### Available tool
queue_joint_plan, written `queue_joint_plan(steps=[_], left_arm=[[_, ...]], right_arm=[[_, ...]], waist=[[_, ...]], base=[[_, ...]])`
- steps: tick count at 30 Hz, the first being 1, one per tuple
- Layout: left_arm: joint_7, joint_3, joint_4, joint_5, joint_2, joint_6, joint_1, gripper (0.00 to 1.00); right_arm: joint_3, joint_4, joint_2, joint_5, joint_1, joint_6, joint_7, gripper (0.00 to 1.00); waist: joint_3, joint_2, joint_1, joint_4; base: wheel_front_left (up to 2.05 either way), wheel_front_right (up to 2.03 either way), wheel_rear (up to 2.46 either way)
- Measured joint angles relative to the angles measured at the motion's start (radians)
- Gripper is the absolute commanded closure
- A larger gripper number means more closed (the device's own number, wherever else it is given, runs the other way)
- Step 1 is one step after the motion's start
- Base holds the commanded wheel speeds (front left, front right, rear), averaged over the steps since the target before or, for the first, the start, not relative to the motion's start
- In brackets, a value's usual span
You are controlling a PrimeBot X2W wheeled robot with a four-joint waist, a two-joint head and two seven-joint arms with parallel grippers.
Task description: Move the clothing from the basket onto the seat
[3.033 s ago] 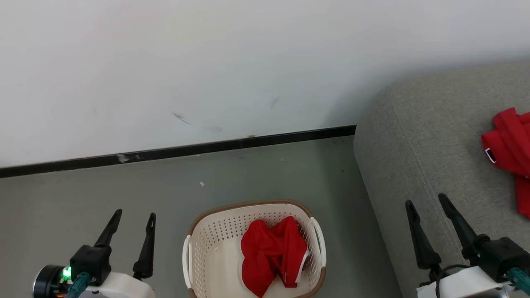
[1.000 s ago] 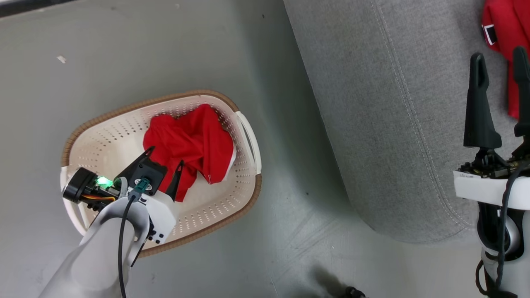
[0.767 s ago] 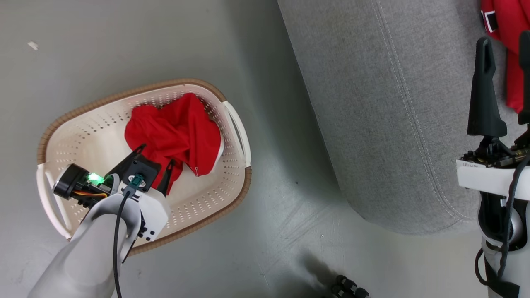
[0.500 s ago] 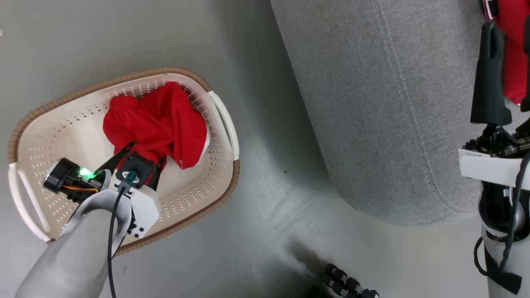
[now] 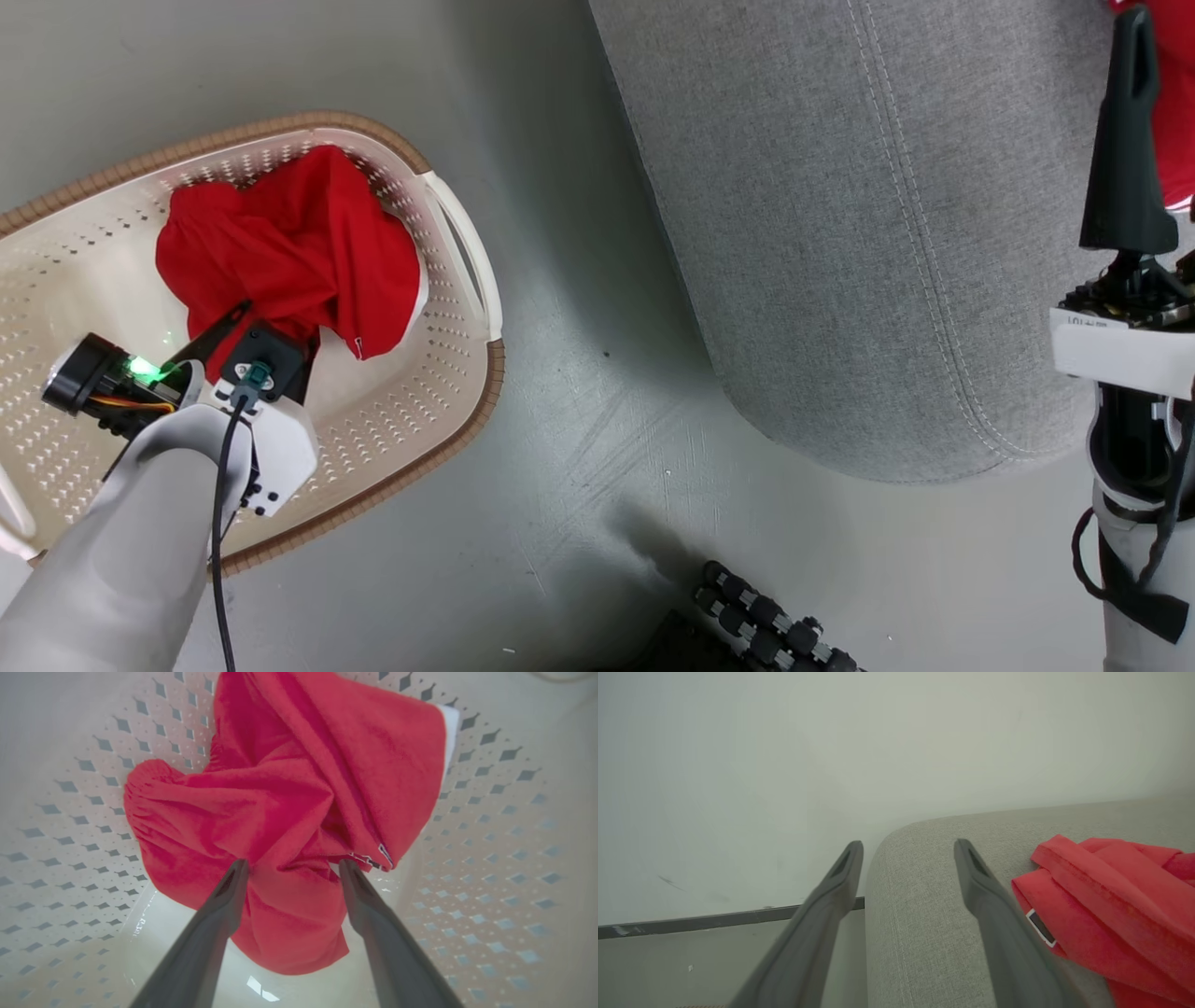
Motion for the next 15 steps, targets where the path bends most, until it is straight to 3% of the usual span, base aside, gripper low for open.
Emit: queue_joint_plan(steps=[15], left_arm=[[0.009,-0.007,0.072,0.042,0.022,0.014,-0.068,0.00]], right_arm=[[-0.001,0.006,0.000,0.017,-0.029,0.000,0.000,0.00]], waist=[[0.055,0.0000,0.0000,-0.019]], base=[[0.00,0.00,0.00]])
